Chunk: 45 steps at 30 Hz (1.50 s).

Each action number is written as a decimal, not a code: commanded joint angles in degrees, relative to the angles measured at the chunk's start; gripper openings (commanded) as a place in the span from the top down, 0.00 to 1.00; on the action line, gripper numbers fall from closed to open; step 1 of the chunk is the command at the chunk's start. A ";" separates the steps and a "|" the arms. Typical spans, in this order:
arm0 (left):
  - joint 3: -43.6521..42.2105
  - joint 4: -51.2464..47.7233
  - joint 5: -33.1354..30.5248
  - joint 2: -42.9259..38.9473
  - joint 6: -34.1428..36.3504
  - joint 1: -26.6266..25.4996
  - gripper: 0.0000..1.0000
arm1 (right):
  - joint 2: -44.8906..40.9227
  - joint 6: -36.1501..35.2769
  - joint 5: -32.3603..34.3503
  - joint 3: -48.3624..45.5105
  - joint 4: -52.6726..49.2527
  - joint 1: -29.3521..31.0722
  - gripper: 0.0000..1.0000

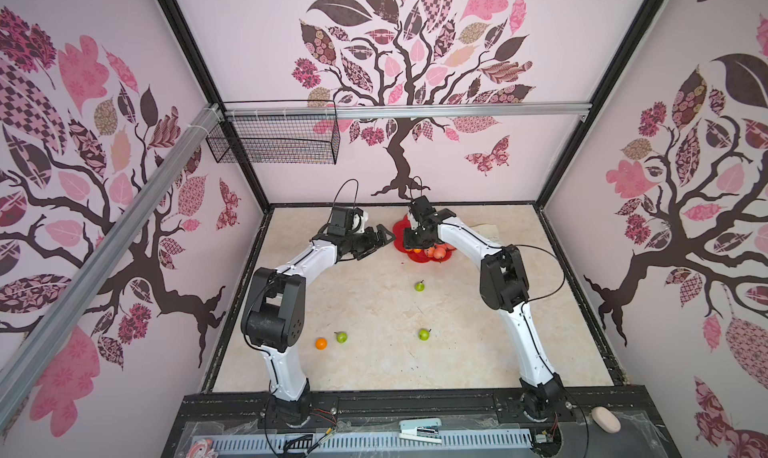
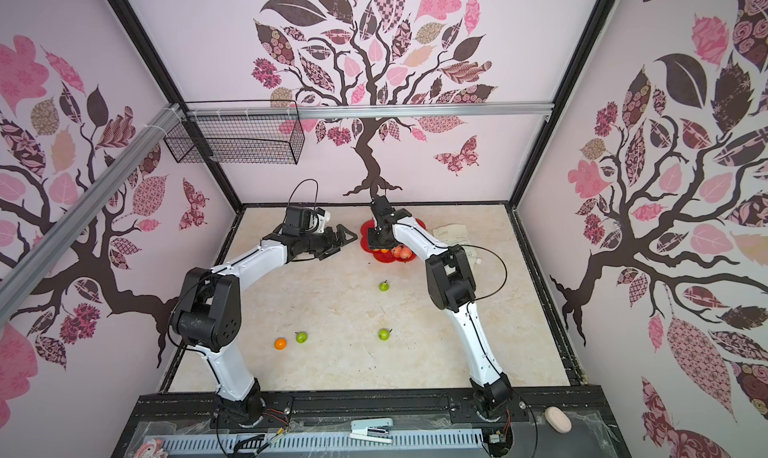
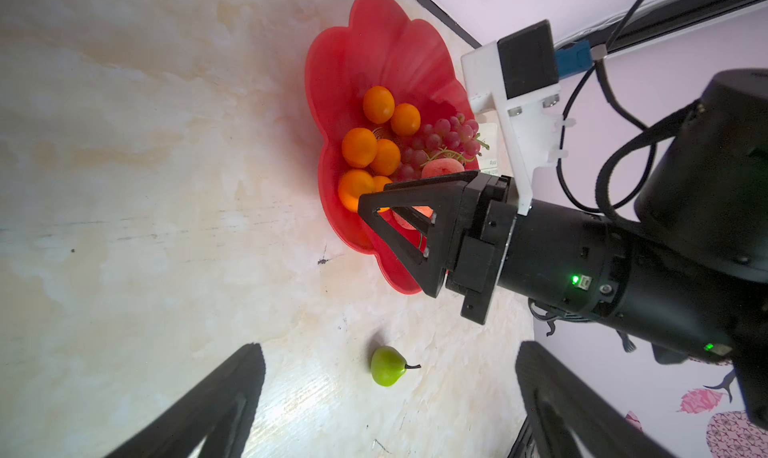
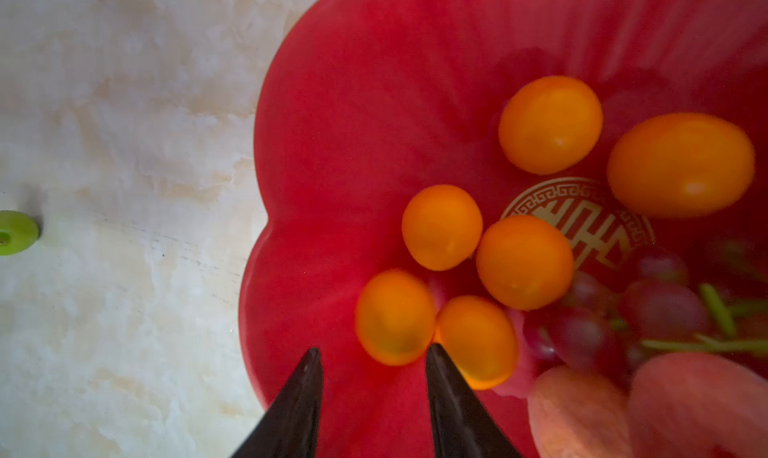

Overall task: Place and organize the fake fruits in the fruit bowl
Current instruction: 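Carry the kumquat over the red bowl and open the right gripper, then move the right gripper away from the bowl toward the kumquat nearest the robot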

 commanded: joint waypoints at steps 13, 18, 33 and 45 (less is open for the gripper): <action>1.00 -2.13 -1.81 -2.18 1.79 -0.48 0.02 | -8.02 -1.45 2.24 -3.92 -0.34 0.00 0.54; -0.55 -5.68 -4.88 -6.90 0.95 -1.03 0.02 | -15.89 -0.30 -0.20 -14.16 5.49 0.29 0.53; -13.87 -16.57 -19.55 -28.94 0.03 -2.44 0.02 | -31.03 3.65 5.87 -36.52 17.26 8.65 0.51; -26.64 -26.17 -24.07 -45.56 -2.89 3.96 0.02 | -30.86 10.23 3.40 -43.49 23.86 18.13 0.51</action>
